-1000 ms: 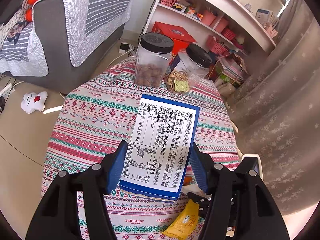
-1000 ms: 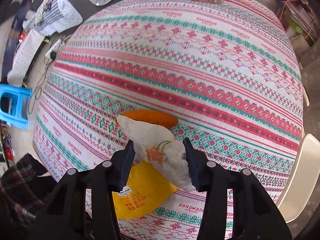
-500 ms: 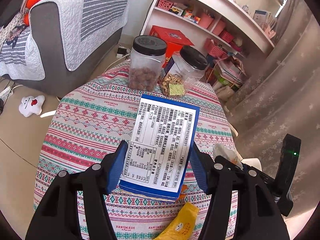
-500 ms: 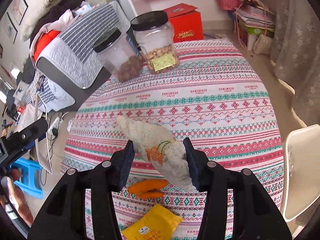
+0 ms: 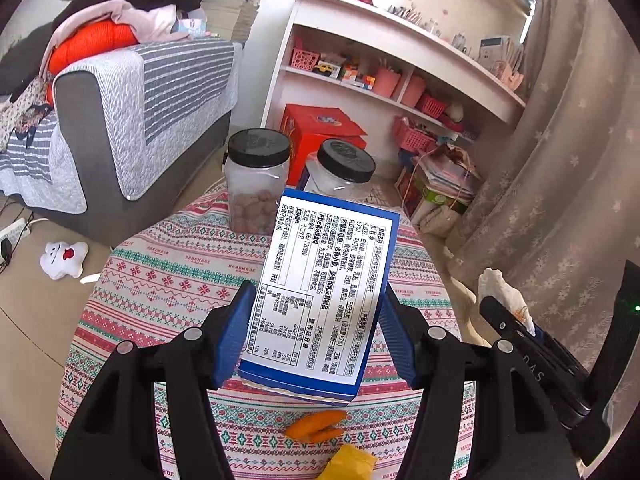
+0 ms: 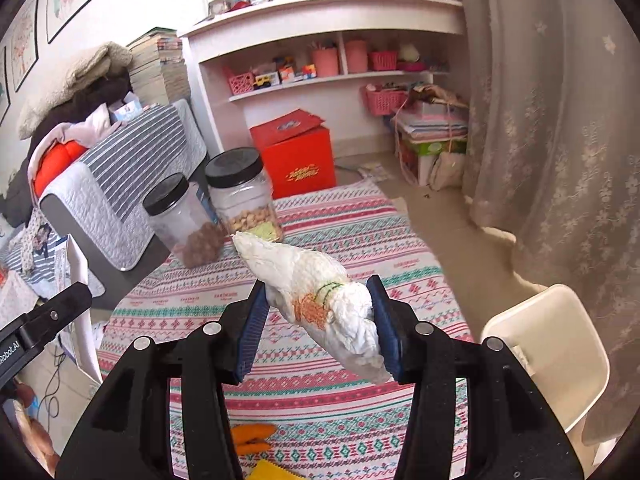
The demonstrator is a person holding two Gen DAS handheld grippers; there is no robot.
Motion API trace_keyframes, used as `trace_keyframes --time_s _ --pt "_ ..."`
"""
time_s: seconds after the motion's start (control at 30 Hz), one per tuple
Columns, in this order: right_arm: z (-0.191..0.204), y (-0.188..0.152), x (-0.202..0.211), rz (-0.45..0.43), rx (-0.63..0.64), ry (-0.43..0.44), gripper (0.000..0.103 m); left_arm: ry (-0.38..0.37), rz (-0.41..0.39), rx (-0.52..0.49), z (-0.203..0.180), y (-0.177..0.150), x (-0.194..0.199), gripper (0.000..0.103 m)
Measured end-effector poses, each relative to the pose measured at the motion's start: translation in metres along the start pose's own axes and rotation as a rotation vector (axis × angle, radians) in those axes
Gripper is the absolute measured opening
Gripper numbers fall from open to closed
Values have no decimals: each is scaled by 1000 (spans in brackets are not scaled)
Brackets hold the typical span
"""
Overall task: Collect trash
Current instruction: 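Drop the white wrapper into the bin with the right tool while the left holds the box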
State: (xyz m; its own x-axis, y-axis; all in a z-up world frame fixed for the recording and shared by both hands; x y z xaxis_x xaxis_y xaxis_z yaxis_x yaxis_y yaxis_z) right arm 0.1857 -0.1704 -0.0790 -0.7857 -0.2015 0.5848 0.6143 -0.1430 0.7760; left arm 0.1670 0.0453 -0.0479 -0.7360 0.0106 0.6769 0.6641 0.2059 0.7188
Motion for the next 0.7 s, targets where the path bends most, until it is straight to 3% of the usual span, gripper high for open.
trace_keyframes --time_s 0.47,0.7 --pt "-70 18 56 -194 -28 -302 48 6 -95 -44 -48 -6 11 60" --pt "-120 16 74 -197 -80 -446 49 -21 -79 -66 -73 -14 5 60"
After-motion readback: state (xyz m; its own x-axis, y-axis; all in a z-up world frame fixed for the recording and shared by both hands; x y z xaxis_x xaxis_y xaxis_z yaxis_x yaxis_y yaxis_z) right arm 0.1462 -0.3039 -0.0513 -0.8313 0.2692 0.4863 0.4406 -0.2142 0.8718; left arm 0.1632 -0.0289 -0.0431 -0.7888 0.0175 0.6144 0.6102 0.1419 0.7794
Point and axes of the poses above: each gripper's, at about its wrist camera, not at the fingertips, and x roughly against the way its jaws point, z to its left, y to its top, the point moved 6 cm from there along -x, roughly the way its jaws point, and after that the axes turned 11 degrees about y, right-handed, at the moved point
